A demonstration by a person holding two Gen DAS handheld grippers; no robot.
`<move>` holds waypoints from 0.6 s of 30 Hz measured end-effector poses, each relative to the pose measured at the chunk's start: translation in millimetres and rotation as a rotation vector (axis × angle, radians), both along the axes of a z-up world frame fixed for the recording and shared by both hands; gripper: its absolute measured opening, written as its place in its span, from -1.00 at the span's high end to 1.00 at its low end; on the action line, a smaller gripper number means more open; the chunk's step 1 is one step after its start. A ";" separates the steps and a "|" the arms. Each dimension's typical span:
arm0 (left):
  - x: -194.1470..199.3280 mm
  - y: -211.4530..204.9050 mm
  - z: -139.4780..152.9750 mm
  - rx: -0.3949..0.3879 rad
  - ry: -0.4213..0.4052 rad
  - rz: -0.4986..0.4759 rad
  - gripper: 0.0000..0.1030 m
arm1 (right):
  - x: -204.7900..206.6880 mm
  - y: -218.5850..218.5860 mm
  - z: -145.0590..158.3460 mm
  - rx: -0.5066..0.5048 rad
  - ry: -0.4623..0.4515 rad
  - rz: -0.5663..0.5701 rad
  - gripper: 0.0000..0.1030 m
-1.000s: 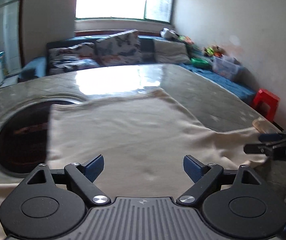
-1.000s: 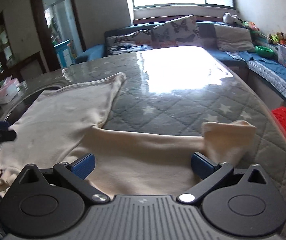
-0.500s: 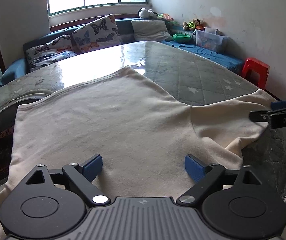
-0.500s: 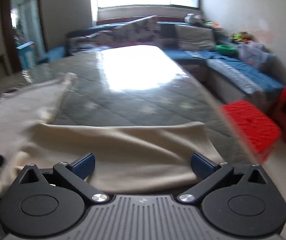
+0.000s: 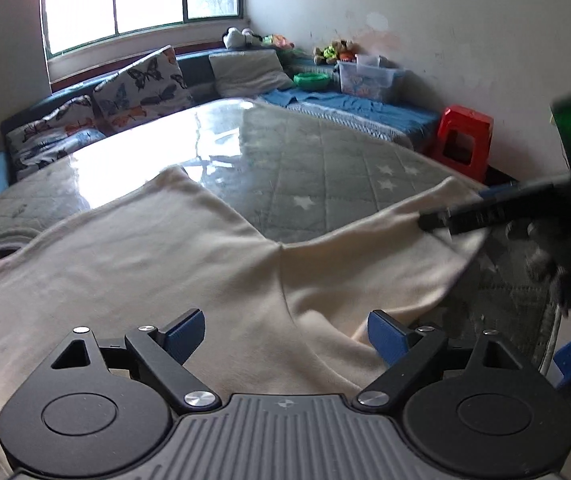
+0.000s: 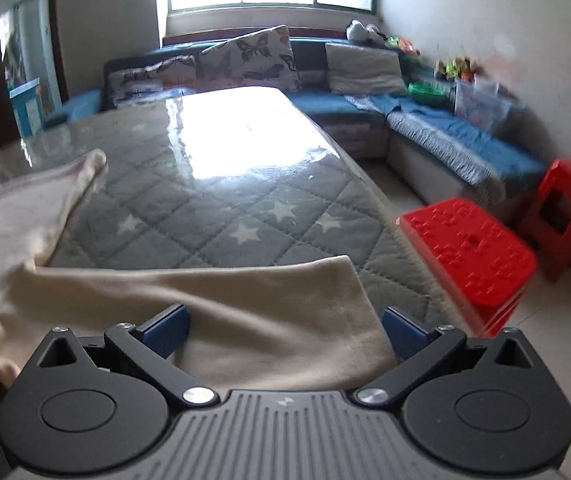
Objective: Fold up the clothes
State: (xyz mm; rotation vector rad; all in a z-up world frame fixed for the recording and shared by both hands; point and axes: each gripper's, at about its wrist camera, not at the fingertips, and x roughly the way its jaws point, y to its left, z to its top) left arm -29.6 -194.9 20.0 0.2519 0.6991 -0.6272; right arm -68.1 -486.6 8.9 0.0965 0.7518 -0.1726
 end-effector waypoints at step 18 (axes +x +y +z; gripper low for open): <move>-5.7 0.1 -12.7 0.002 0.015 -0.022 -0.82 | 77.0 0.4 6.6 -0.065 0.005 0.033 -1.00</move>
